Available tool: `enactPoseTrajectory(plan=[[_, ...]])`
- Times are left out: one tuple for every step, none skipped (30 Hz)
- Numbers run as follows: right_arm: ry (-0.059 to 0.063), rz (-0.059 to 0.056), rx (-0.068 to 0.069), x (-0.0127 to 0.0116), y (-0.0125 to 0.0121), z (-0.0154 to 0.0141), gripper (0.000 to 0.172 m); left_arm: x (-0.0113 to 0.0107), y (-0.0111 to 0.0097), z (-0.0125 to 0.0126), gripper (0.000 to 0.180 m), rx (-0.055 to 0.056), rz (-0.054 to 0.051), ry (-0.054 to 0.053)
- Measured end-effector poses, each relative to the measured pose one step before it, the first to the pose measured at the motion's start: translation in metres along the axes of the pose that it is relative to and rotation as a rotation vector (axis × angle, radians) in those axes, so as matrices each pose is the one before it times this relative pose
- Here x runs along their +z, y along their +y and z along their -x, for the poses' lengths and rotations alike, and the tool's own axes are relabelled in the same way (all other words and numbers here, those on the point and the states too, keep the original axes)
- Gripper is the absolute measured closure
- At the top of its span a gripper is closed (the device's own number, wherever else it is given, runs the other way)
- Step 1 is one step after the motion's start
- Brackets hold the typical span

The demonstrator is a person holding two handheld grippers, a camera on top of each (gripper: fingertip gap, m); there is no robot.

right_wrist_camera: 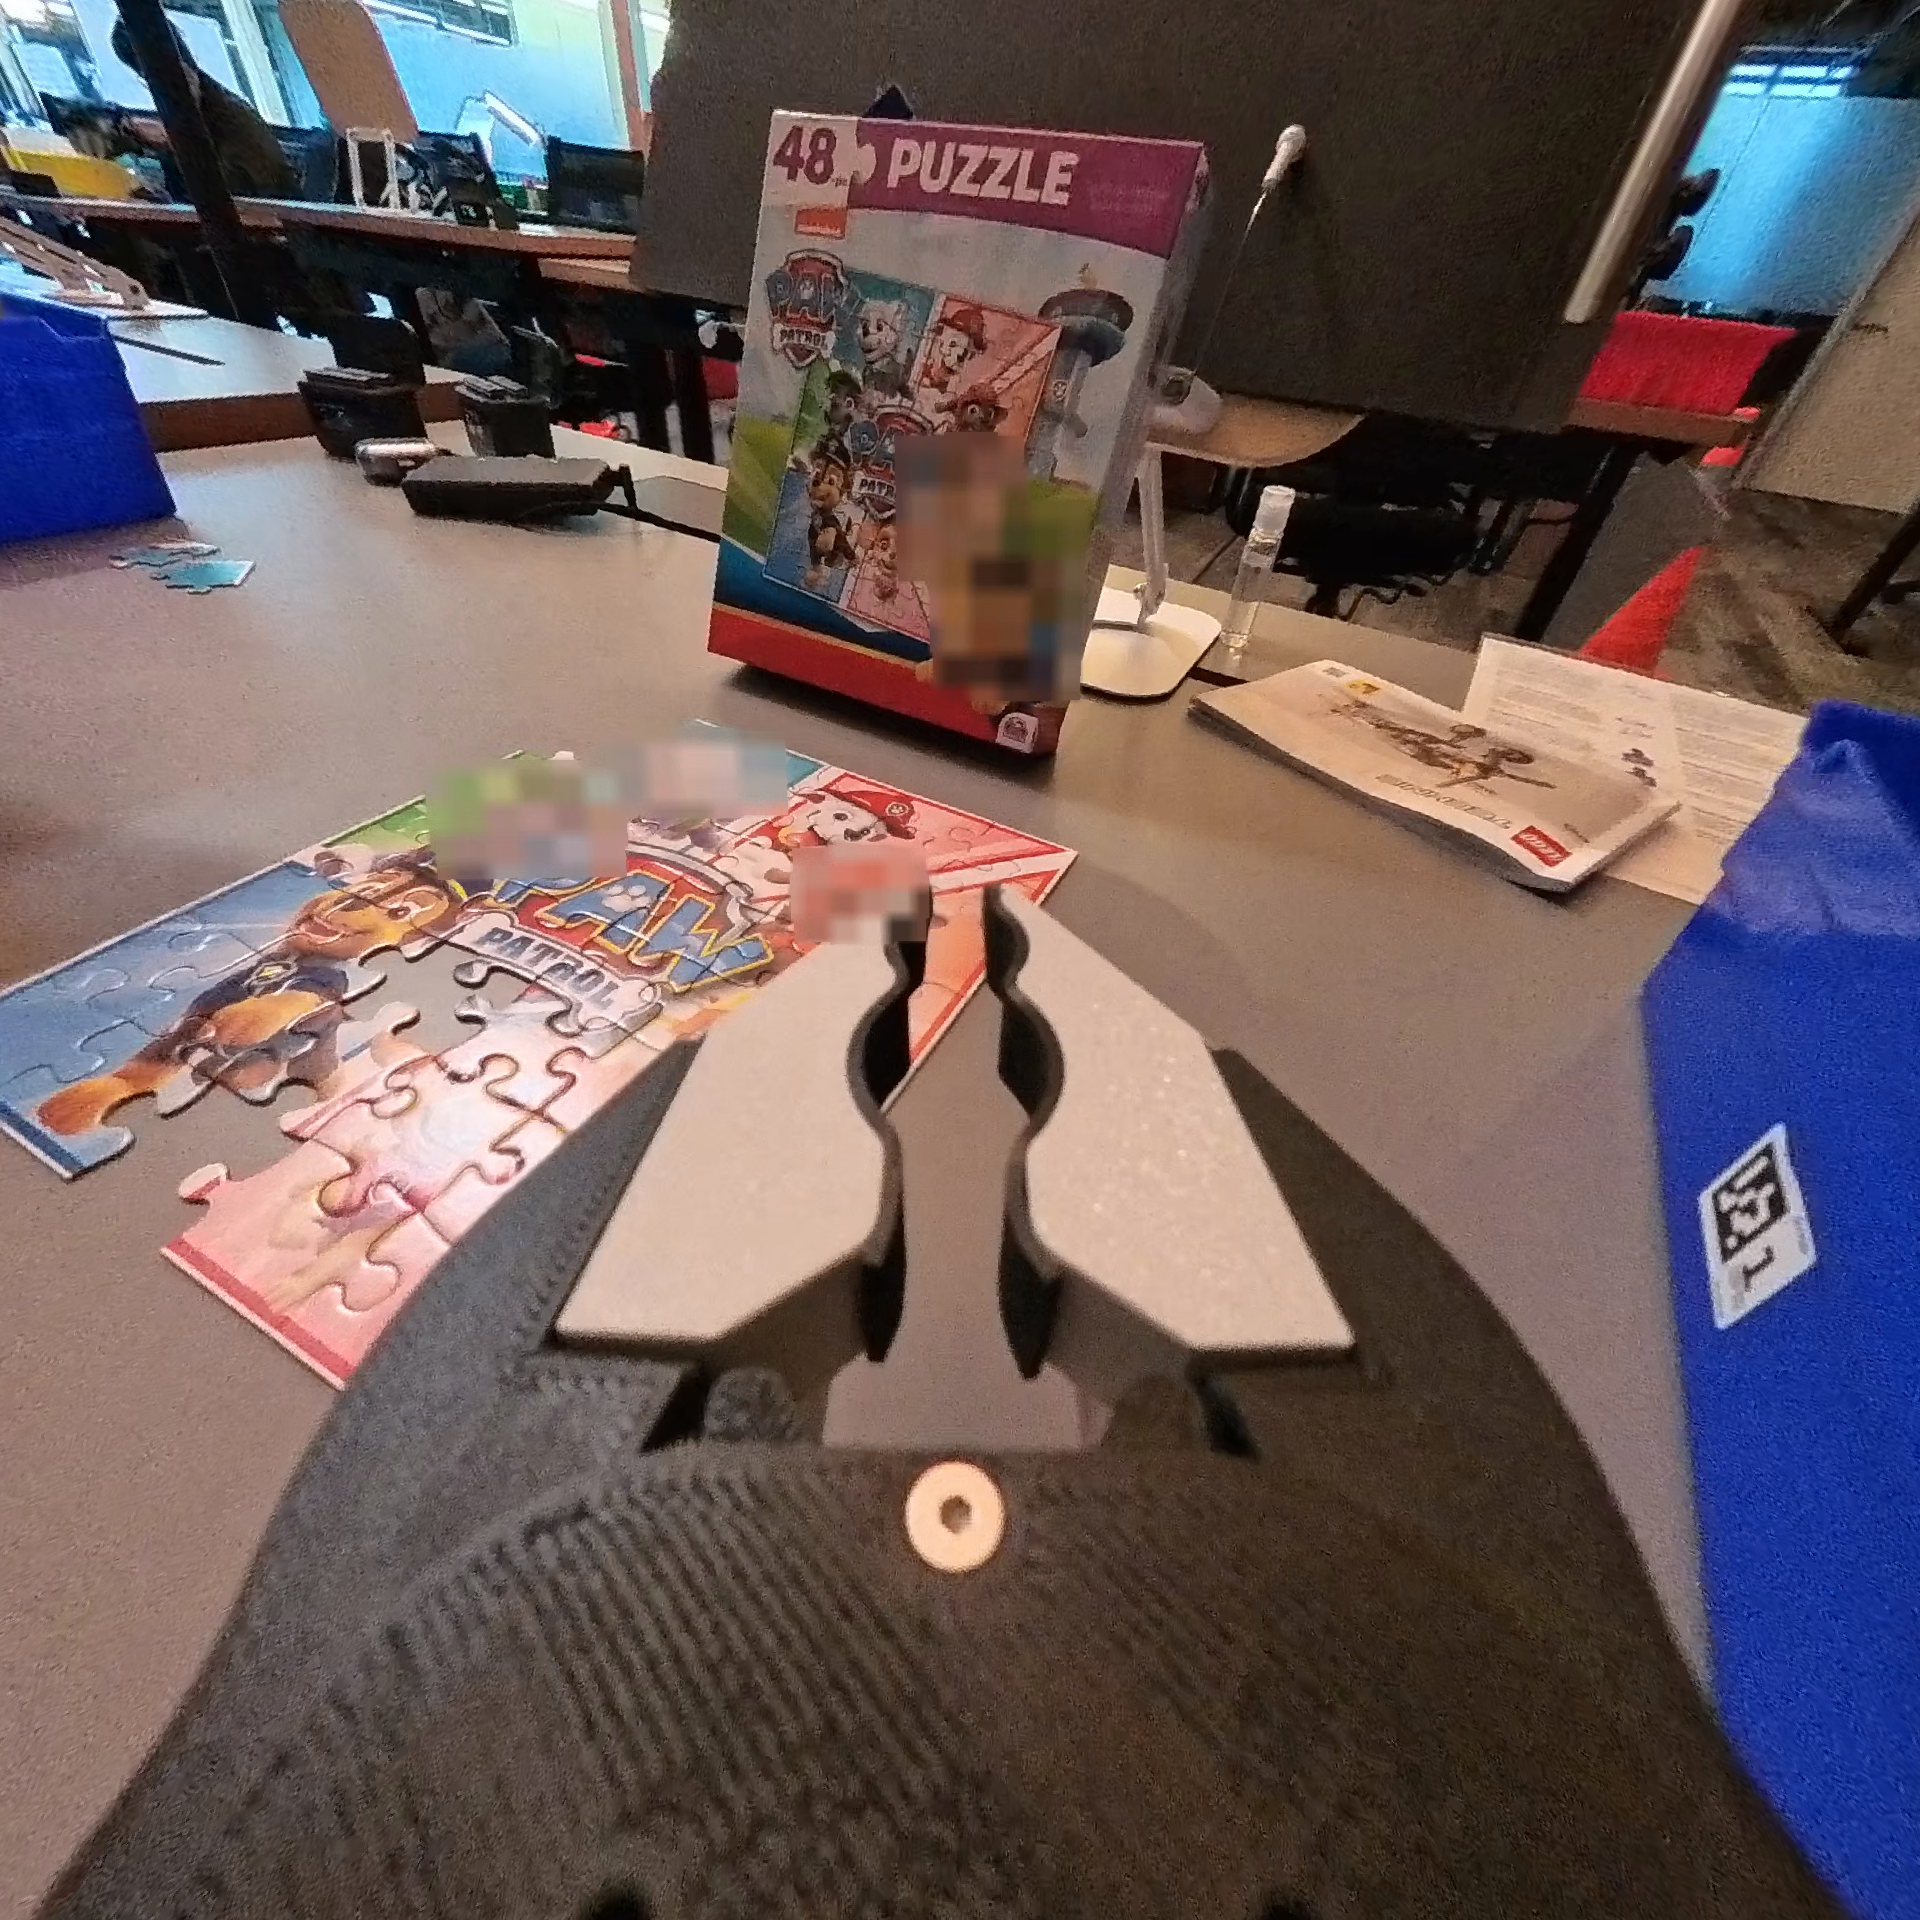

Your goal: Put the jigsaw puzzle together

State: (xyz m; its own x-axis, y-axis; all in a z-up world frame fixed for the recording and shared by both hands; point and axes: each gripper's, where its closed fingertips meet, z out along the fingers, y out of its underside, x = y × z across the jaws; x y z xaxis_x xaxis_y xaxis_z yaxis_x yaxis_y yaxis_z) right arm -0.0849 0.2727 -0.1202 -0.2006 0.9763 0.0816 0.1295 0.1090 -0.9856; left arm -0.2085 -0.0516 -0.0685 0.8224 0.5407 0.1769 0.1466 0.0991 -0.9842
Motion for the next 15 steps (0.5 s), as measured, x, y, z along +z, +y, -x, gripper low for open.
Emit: enactPoseTrajectory(plan=[[-0.0007, -0.0040, 0.0077, -0.00048, -0.00044, -0.00064, 0.163, -0.00912, -0.00804, 0.00518, 0.180, -0.0064, 0.0190, -0.0039], [-0.0014, -0.0032, 0.0055, -0.00039, -0.00039, -0.00043, 0.163, -0.01097, -0.00765, 0.00610, 0.180, -0.0136, 0.0243, -0.0080], [-0.0032, -0.0013, 0.0032, -0.00004, -0.00012, -0.00002, 0.163, -0.01206, -0.00671, 0.00429, 0.180, -0.0195, 0.0269, 0.0010], [-0.0048, 0.0022, 0.0012, 0.00041, 0.00024, 0.00054, 0.163, -0.01296, -0.00546, 0.00129, 0.180, -0.0171, 0.0226, 0.0096], [-0.0043, 0.0045, -0.0015, 0.00063, 0.00058, 0.00060, 0.163, -0.01340, -0.00370, 0.00140, 0.176, -0.0052, 0.0181, -0.0035], [-0.0037, 0.0045, -0.0049, 0.00108, 0.00046, 0.00100, 0.163, -0.01392, -0.00231, 0.00444, 0.174, 0.0144, 0.0162, -0.0328], [-0.0034, 0.0045, -0.0087, 0.00130, 0.00039, 0.00125, 0.163, -0.01456, -0.00168, 0.01031, 0.174, 0.0305, 0.0117, -0.0734], [-0.0037, 0.0062, -0.0124, 0.00154, 0.00060, 0.00166, 0.163, -0.01417, -0.00155, 0.01604, 0.175, 0.0318, 0.0047, -0.1025], [-0.0041, 0.0088, -0.0153, 0.00181, 0.00100, 0.00203, 0.163, -0.01257, -0.00073, 0.01921, 0.176, 0.0143, -0.0005, -0.1082], [-0.0047, 0.0104, -0.0175, 0.00188, 0.00110, 0.00231, 0.163, -0.00960, 0.00107, 0.01832, 0.176, -0.0077, -0.0021, -0.0877], [-0.0052, 0.0105, -0.0199, 0.00197, 0.00108, 0.00248, 0.163, -0.00596, 0.00414, 0.01517, 0.176, -0.0289, 0.0014, -0.0559], [-0.0017, 0.0097, -0.0225, 0.00181, 0.00098, 0.00208, 0.163, -0.00205, 0.00909, 0.01148, 0.174, -0.0488, 0.0216, -0.0275], [0.0023, 0.0073, -0.0212, 0.00174, 0.00035, 0.00119, 0.163, 0.00133, 0.01493, 0.00828, 0.168, -0.0602, 0.0592, -0.0050], [-0.0013, 0.0031, -0.0165, 0.00136, -0.00038, 0.00152, 0.163, 0.00361, 0.01864, 0.00491, 0.160, -0.0522, 0.0871, 0.0121], [-0.0065, -0.0011, -0.0115, 0.00116, -0.00121, 0.00202, 0.163, 0.00503, 0.01892, 0.00408, 0.153, -0.0335, 0.0887, 0.0058]])
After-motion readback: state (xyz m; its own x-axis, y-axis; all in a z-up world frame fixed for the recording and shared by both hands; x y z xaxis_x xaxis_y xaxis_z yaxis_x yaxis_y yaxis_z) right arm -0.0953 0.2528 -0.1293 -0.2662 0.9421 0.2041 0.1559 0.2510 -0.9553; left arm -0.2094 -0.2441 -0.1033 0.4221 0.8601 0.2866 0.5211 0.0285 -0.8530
